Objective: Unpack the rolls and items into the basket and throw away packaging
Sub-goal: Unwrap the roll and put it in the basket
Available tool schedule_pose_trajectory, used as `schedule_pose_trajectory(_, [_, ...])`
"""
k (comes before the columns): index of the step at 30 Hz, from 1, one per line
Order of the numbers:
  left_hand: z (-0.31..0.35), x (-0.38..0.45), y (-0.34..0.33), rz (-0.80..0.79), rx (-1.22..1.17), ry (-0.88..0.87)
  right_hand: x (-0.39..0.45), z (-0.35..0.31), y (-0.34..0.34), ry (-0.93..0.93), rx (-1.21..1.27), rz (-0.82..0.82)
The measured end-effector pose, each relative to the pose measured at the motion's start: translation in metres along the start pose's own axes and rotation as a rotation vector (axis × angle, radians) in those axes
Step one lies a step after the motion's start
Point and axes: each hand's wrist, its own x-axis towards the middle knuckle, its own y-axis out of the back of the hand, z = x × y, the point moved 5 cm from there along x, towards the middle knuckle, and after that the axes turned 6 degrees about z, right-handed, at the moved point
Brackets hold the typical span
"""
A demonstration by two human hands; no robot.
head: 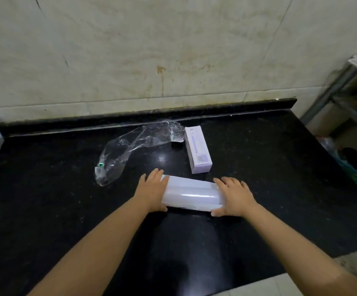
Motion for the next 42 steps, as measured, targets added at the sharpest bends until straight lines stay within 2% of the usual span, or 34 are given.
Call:
schedule_pose_trajectory(7, [0.005, 0.036, 0.0, -0.133, -0.004, -0.125, 0.027, 0.003, -0.007, 0.034, 0.121, -0.139])
schedule_pose_trajectory(15, [0.012, 0.04, 0.01, -0.096, 0.011, -0.147, 0.037, 0.009, -0.006, 0.115, 0.133, -0.105])
schedule_pose_trajectory(21, [0.014, 0.019, 0.001, -0.045, -0.091, -0.055, 0.026, 0.001, -0.013, 0.176, 0.148, -0.078])
schedule_pose_trajectory(23, [0.014, 0.009, 0.002, 0.049, -0.133, -0.034, 0.019, 0.0, -0.011, 0.207, 0.217, -0.012])
schedule_pose_trajectory(26, [0.01, -0.007, 0.005, 0.242, -0.186, 0.029, 0.007, 0.003, 0.005, 0.253, 0.367, 0.28])
schedule_pose_trajectory(27, [0.009, -0.012, 0.005, 0.277, -0.187, 0.051, 0.004, 0.004, 0.008, 0.279, 0.361, 0.33])
schedule_pose_trajectory(28, [0.008, -0.016, 0.004, 0.294, -0.18, 0.066, 0.003, 0.002, 0.007, 0.316, 0.306, 0.324])
schedule_pose_trajectory(30, [0.008, -0.023, 0.0, 0.305, -0.17, 0.093, 0.003, -0.002, 0.001, 0.356, 0.172, 0.202])
schedule_pose_trajectory(33, [0.008, -0.03, -0.001, 0.352, -0.156, 0.163, 0.004, -0.002, -0.005, 0.363, 0.124, 0.073])
schedule_pose_trajectory(39, [0.009, -0.034, -0.008, 0.276, -0.167, 0.261, 0.004, -0.017, -0.017, 0.419, 0.003, 0.01])
schedule_pose_trajectory(42, [0.008, -0.04, -0.01, 0.266, -0.209, 0.337, 0.005, -0.021, -0.021, 0.406, 0.042, 0.006])
